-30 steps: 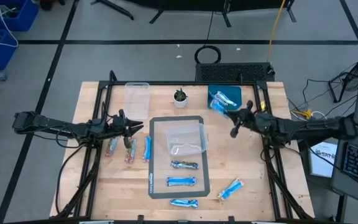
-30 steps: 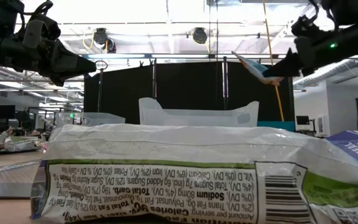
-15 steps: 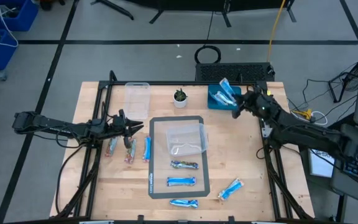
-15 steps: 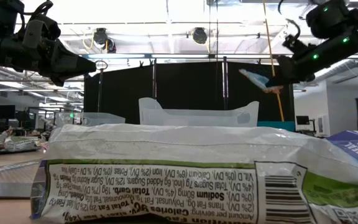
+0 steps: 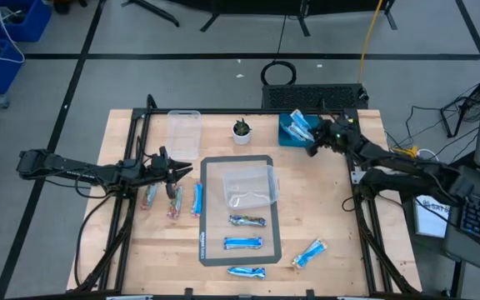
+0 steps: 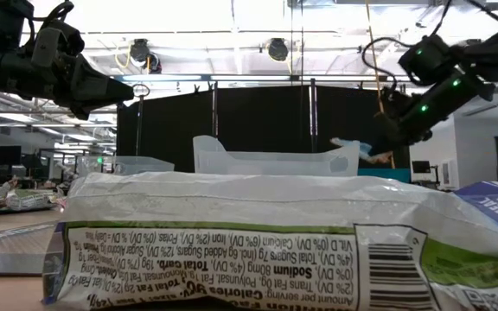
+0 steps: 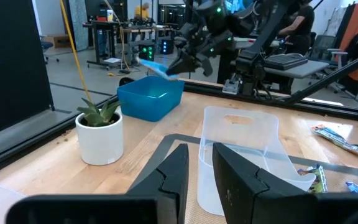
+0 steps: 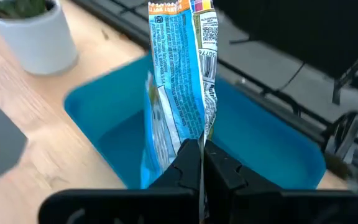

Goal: Pick and place Granola Bars by type
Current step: Put the snack into the right bin

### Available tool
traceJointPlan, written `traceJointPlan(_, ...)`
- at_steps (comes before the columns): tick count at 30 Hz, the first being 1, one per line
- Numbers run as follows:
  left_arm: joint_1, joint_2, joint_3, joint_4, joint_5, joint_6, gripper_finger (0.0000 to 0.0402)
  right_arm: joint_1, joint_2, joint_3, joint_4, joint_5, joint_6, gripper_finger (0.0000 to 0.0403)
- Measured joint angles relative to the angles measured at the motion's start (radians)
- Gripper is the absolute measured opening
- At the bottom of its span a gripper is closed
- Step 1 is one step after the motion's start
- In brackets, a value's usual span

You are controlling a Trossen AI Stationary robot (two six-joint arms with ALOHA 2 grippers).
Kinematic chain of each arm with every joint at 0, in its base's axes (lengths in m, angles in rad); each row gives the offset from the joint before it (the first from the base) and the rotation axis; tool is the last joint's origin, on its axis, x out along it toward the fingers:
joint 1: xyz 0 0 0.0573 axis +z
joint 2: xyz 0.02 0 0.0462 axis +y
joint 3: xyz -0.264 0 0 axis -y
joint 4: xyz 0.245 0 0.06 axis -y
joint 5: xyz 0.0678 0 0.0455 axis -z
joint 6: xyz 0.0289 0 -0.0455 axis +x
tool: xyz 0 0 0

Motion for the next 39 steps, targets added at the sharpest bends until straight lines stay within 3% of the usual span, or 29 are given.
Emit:
traceJointPlan(16,0.0,0.0,0.0,0.0,0.0,0.0,0.0079,-0.012,0.196,0.004,0.078,-0.03,0.007,0.0)
traceJointPlan(20,0.0,0.0,0.0,0.0,0.0,0.0,0.0079,-0.012,0.208,0.005,0.077,-0.077,0.014,0.0)
traceJointPlan(39,0.0,0.0,0.0,0.0,0.0,0.0,0.0079,-0.012,0.209,0.004,0.12,-0.075,0.018,0.0027)
